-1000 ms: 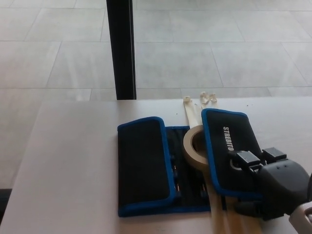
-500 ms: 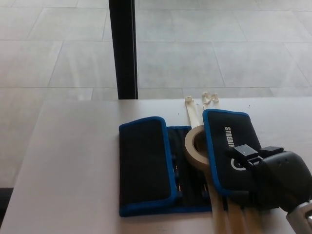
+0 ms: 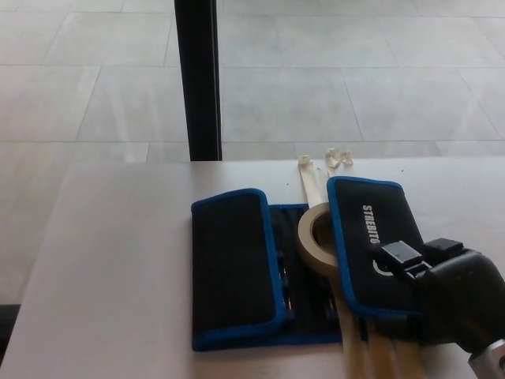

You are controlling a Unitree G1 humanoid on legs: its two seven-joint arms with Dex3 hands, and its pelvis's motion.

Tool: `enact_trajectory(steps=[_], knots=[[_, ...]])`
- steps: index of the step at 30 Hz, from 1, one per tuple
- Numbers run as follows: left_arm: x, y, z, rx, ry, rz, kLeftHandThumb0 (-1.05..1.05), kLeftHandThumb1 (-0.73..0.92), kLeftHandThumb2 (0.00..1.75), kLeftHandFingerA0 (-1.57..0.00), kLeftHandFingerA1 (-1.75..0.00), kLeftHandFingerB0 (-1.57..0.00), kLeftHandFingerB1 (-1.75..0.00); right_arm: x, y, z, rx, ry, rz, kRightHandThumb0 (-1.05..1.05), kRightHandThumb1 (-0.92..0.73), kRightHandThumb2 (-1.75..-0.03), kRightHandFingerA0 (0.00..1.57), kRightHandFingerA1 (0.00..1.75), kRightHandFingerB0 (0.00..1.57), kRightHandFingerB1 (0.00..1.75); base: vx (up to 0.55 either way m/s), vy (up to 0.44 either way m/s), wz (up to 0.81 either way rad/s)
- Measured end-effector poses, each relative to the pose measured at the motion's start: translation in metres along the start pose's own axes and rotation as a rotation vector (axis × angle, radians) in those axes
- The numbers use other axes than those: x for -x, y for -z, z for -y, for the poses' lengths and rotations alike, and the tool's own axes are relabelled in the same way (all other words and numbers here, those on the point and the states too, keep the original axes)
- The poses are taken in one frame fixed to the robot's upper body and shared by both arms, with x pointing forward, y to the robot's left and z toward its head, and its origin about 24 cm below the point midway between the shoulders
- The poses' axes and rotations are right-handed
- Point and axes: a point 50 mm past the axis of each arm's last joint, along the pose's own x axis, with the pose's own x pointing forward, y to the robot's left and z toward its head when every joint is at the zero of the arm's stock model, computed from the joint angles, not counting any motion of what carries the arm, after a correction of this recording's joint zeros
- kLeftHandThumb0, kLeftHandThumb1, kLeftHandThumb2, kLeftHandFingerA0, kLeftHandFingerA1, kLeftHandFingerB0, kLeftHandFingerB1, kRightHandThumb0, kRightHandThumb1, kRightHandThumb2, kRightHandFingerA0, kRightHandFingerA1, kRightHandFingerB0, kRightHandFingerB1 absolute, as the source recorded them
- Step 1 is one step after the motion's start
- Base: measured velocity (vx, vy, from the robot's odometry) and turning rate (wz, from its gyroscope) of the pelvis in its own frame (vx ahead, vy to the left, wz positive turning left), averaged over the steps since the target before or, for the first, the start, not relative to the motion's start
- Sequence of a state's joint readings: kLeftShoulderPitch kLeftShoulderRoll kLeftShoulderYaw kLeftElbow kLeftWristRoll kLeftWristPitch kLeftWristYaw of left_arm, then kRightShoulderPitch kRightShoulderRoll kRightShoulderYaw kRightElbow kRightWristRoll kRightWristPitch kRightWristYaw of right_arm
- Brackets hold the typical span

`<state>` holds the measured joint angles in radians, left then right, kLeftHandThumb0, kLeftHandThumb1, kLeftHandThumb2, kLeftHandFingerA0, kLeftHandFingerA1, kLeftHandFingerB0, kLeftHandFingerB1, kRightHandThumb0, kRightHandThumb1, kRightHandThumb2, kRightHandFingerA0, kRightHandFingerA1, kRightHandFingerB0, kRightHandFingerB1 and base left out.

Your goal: The robot uses its right hand to open a black folded toolkit cover kept in the middle of the desk

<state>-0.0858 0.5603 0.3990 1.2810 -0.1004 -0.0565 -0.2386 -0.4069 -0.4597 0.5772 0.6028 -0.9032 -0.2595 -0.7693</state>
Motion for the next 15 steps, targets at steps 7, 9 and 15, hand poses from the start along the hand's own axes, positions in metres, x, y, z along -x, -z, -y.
enact_trajectory(steps=[7,9,15], knots=[[0.0,0.0,0.0,0.003,0.0,0.001,-0.96,0.92,0.75,-0.27,-0.56,-0.29,-0.4,0.0,0.0,-0.008,0.075,-0.048,-0.046,-0.87,-0.57,-0.87,0.0,0.16,0.06,0.13,0.0,0.0,0.0],[0.0,-0.001,0.0,0.003,0.0,0.002,-0.96,0.92,0.75,-0.27,-0.56,-0.29,-0.4,-0.001,-0.001,-0.01,0.088,-0.062,-0.061,-0.87,-0.57,-0.87,0.0,0.16,0.06,0.13,0.0,0.0,0.0],[-0.001,-0.003,0.001,0.003,0.002,0.007,-0.94,0.92,0.76,-0.29,-0.56,-0.29,-0.39,-0.001,0.001,-0.019,0.128,-0.112,-0.124,-0.59,-0.53,-0.73,0.0,0.0,0.07,0.23,0.0,0.0,0.0]])
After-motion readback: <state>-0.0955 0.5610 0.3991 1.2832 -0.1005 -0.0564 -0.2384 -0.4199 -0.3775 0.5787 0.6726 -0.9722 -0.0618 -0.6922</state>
